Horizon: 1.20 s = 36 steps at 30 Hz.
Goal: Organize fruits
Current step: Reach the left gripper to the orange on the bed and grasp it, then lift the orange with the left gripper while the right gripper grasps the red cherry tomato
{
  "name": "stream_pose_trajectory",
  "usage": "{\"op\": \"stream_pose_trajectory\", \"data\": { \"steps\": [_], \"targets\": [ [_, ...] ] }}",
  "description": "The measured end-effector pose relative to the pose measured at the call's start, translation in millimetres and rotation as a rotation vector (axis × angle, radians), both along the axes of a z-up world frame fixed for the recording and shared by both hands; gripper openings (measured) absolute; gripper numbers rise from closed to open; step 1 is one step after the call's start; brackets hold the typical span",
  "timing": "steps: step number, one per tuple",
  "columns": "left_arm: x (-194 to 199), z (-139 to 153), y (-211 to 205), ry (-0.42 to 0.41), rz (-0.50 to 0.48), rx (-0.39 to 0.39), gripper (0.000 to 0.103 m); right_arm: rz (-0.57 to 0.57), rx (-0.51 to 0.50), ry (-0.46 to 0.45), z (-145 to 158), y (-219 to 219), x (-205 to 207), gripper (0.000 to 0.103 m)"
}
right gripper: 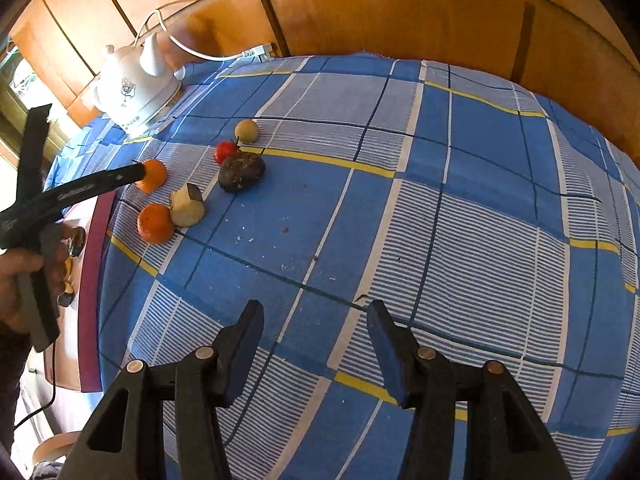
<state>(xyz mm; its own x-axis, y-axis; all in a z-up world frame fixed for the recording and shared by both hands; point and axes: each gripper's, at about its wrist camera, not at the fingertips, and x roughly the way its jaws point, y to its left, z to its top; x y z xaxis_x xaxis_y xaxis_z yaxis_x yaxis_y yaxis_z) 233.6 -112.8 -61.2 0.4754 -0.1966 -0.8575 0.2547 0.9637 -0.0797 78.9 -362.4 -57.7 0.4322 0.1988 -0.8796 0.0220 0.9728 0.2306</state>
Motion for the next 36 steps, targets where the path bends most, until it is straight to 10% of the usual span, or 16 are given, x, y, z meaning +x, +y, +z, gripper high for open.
{"op": "stream_pose_trajectory", "data": {
  "steps": [4,18,36],
  "targets": [
    [12,-16,-1,0.054,0.005,-0.031,0.041,0.009,-0.013,-0.011,1,2,0,0.054],
    [-99,18,0,-0.048,-0.137,-0.104,0.040,-0.001,-0.047,-0.025,4,2,-2,0.054],
    [-190,-25,-27,-0.066,-0.283,-0.074,0.040,0.027,-0.021,-0.059,8,15,-2,0.042]
  ]
}}
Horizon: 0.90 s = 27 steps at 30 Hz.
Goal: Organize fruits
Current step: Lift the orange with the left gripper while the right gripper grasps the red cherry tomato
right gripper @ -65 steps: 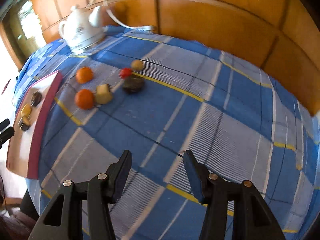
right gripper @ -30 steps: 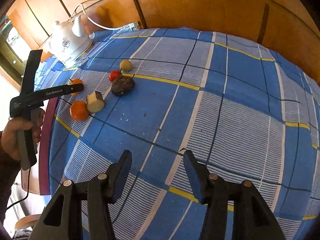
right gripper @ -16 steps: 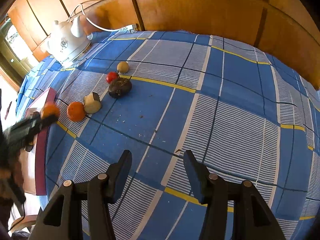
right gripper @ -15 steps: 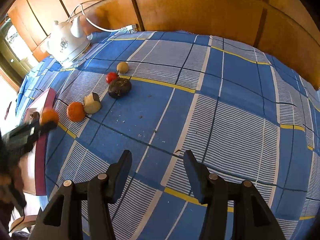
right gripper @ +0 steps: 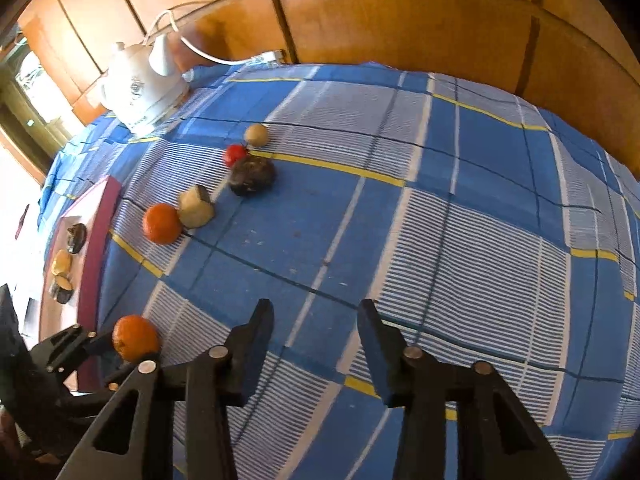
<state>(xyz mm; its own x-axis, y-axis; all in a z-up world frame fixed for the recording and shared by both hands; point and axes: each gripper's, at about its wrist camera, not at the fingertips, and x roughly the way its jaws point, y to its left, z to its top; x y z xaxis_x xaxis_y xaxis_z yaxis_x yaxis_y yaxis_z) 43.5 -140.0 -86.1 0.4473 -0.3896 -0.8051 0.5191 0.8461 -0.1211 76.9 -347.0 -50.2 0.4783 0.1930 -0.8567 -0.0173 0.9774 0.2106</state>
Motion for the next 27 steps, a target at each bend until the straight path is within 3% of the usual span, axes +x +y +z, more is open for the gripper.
{"op": "stream_pose_trajectory", "data": {
  "steps": [10,16,27],
  "targets": [
    [-1,-2,0,-0.008,-0.010,-0.011,0.040,0.093,0.036,-0.068,27,59,64,0.041],
    [1,-3,5,0.000,-0.007,-0.038,0.041,0.091,0.007,-0.020,11,78,114,0.041],
    [-1,-4,7,0.002,-0.007,-0.061,0.041,0.103,-0.085,0.028,-14,91,161,0.041]
  ]
}}
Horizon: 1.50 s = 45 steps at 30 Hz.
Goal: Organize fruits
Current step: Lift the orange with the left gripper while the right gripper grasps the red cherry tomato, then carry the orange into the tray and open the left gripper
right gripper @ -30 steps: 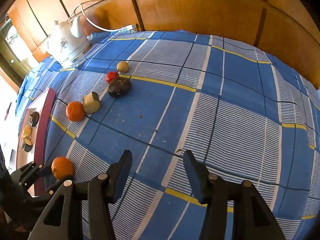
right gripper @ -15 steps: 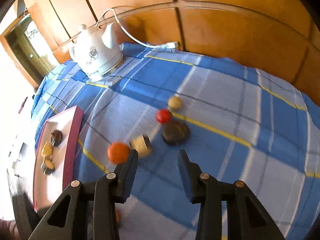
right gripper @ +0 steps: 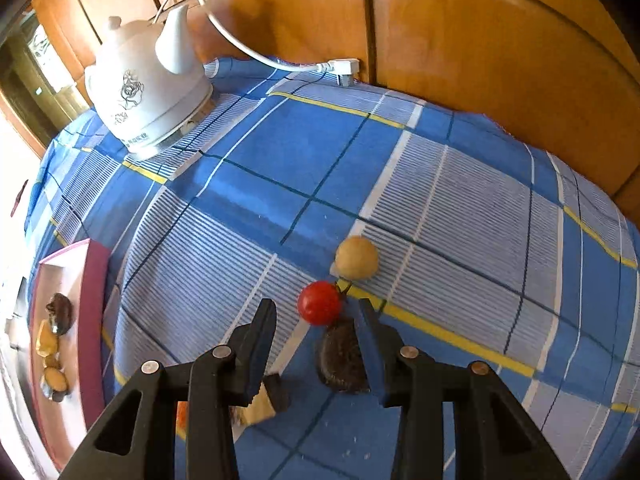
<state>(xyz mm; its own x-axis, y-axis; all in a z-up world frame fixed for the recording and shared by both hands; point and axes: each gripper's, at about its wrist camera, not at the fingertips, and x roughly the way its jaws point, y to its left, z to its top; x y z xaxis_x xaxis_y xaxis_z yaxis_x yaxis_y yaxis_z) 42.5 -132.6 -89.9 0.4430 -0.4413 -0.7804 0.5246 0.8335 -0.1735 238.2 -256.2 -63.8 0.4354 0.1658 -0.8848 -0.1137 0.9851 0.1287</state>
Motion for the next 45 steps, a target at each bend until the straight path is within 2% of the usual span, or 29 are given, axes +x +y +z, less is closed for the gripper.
{"op": "stream_pose_trajectory", "data": {
  "steps": [2,3,4,7,13,17,23,26,30,32,34,37,40,45],
  "targets": [
    [0,0,0,-0.001,-0.001,-0.001,0.041,0.025,-0.007,0.016,-3,6,4,0.039],
    [-1,0,0,-0.001,-0.001,-0.002,0.041,0.039,-0.017,0.021,-4,9,5,0.034],
    [-1,0,0,-0.001,-0.001,-0.003,0.041,0.055,-0.031,0.026,-6,13,4,0.024],
    [-1,0,1,0.002,0.001,-0.006,0.041,0.054,-0.040,0.015,-4,14,-2,0.024],
    [1,-1,-1,-0.005,0.001,0.000,0.041,0.028,0.034,-0.058,26,-5,-32,0.024],
    [1,0,-2,-0.009,0.000,0.007,0.041,0.037,0.040,-0.055,36,-17,-60,0.024],
    [0,2,-5,-0.010,-0.008,0.023,0.040,0.011,0.025,-0.001,29,-48,-114,0.024],
    [-1,8,-1,0.007,-0.011,0.001,0.039,-0.007,0.030,0.023,21,-62,-134,0.024],
    [-8,32,10,-0.022,-0.011,-0.051,0.039,-0.027,0.058,0.044,11,-74,-152,0.024],
    [-7,45,20,-0.033,0.008,-0.076,0.039,-0.028,0.071,0.041,10,-76,-158,0.024],
    [-4,60,40,-0.019,0.053,-0.142,0.039,-0.022,0.076,0.026,11,-74,-162,0.024],
    [5,76,67,-0.002,0.117,-0.194,0.039,-0.020,0.035,-0.005,13,-69,-168,0.024],
    [13,82,93,-0.019,0.184,-0.188,0.039,-0.045,0.048,-0.027,19,-76,-171,0.024],
    [42,82,137,-0.013,0.326,-0.185,0.039,0.001,0.029,-0.021,17,-71,-179,0.024]
  ]
}}
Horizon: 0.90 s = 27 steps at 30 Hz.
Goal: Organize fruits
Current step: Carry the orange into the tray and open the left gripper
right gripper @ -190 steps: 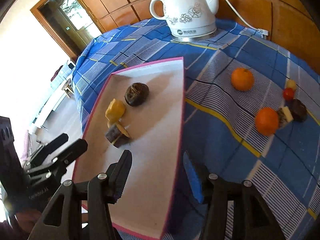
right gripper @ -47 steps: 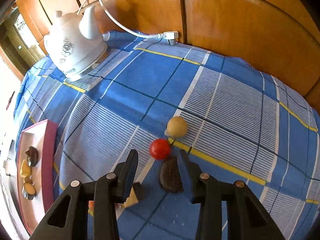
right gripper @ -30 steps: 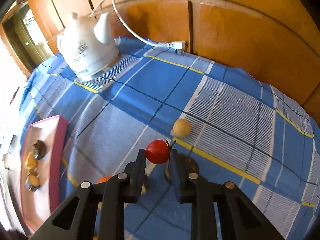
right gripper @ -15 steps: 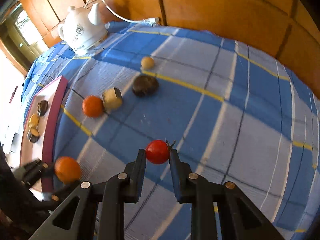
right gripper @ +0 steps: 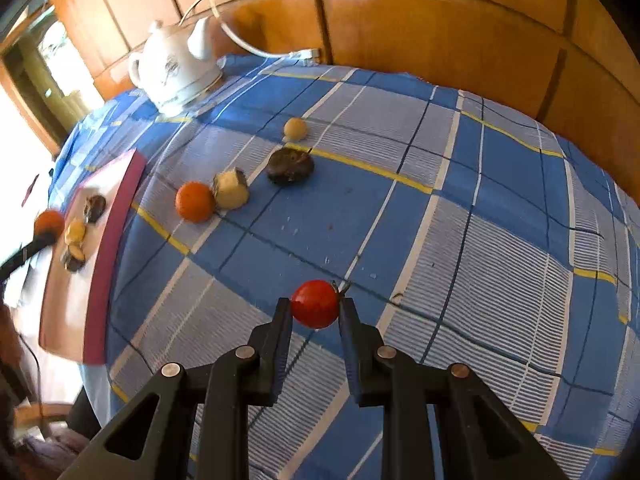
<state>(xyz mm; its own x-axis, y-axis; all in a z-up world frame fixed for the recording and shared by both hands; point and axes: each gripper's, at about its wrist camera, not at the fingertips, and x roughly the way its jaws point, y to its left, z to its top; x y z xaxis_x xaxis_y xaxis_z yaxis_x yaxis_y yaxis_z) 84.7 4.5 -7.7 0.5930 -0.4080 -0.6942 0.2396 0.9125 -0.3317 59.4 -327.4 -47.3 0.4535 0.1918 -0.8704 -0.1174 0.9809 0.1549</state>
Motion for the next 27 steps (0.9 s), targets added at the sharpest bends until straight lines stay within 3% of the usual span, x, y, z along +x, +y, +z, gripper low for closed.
{"op": "stream_pose_trajectory", "data": {
  "steps": [10,15,17,27],
  "targets": [
    [67,-35,30,0.070,0.113,0.107,0.040,0.030,-0.020,-0.012,-2,14,-11,0.024],
    [76,-45,29,0.073,0.116,0.131,0.044,0.025,-0.026,0.003,-7,14,-11,0.024],
    [76,-44,30,0.069,0.131,0.123,0.057,0.024,-0.030,0.007,-9,15,-11,0.024],
    [16,-24,27,0.011,0.197,0.161,0.058,0.014,-0.037,0.036,-20,14,-7,0.024]
  ]
}}
